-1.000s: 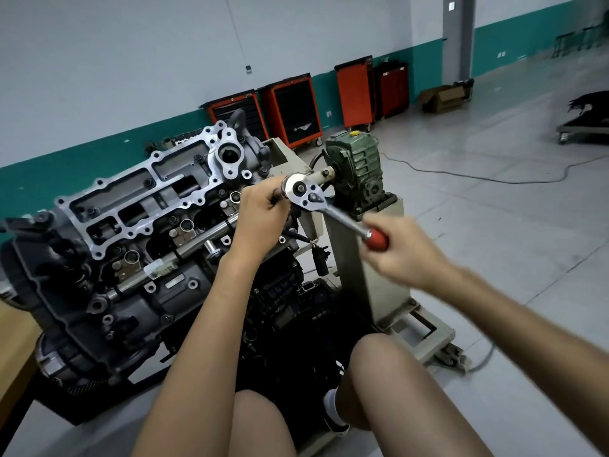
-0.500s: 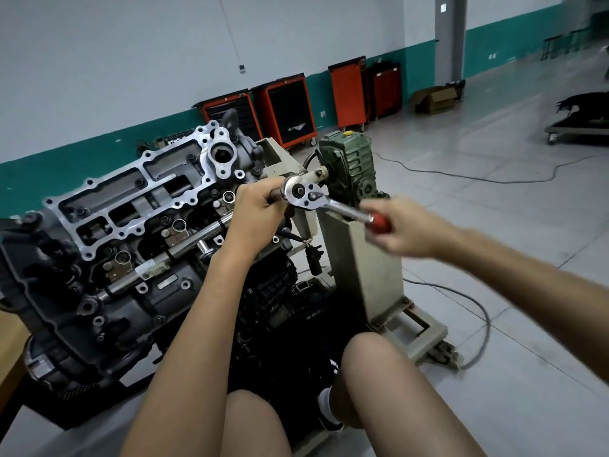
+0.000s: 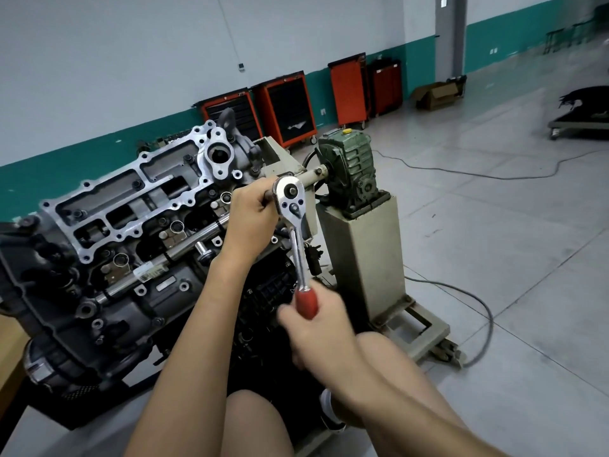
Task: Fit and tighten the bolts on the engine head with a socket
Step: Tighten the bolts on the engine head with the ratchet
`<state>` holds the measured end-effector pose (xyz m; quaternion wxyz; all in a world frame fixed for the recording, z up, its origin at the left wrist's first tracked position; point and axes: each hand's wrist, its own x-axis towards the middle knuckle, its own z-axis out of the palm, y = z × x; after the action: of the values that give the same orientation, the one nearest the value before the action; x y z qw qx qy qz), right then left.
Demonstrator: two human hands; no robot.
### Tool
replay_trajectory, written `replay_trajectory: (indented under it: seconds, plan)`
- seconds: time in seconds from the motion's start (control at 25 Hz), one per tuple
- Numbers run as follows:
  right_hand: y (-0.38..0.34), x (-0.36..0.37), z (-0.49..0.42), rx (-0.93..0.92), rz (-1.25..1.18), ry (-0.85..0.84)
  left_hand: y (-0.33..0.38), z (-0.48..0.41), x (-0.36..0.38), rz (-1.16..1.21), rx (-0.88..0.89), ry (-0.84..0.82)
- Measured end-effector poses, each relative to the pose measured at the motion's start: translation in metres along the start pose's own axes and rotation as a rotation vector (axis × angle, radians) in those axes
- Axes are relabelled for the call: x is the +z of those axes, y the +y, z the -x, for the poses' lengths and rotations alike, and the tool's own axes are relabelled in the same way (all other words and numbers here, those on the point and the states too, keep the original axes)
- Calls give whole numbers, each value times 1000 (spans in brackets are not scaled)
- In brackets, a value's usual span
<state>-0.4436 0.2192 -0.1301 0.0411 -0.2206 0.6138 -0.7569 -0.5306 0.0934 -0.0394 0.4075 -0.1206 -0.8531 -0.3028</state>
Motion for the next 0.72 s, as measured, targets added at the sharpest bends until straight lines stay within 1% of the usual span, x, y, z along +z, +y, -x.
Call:
replay_trajectory:
  seconds: [0.04,0.08,0.12,0.2,0.32,0.4,0.44,0.48,0.52,0.56,0.64,0.72]
  plan:
    - [2,14,5,36,-74,-10,-1,0,-1,-7,-1,-1]
    - [0,14,7,43,-45,-23,-2,0,-2,-7,-9,-9]
    - [-3,1,3,14,60,-34,-3,0,-2,2,-17,-28]
    - [-10,-49,-17,-91,342,-76,-1,-1,-3,18,-14,-78]
    - [-50,-123,-70,-264,815,-251,6,-4,-3,-16,17,-112]
    - [-78,-141,-102,-430,1110,-251,8,-4,-4,-14,14,-105]
    - [-84,-142,-112,-515,1188,-227,9,-2,-6,0,2,-94]
    - [-84,-139,-113,-552,1207,-199,9,-1,-7,12,-9,-84]
    - [-78,-134,-106,-534,1168,-171,8,0,-9,19,-11,-79]
    - [-66,-126,-92,-461,1069,-145,8,2,-9,19,-8,-74]
    - [-35,-98,-54,-292,726,-87,6,2,-7,12,-1,-48]
    - [-10,-50,-18,-156,348,-19,3,1,-4,15,-9,-26]
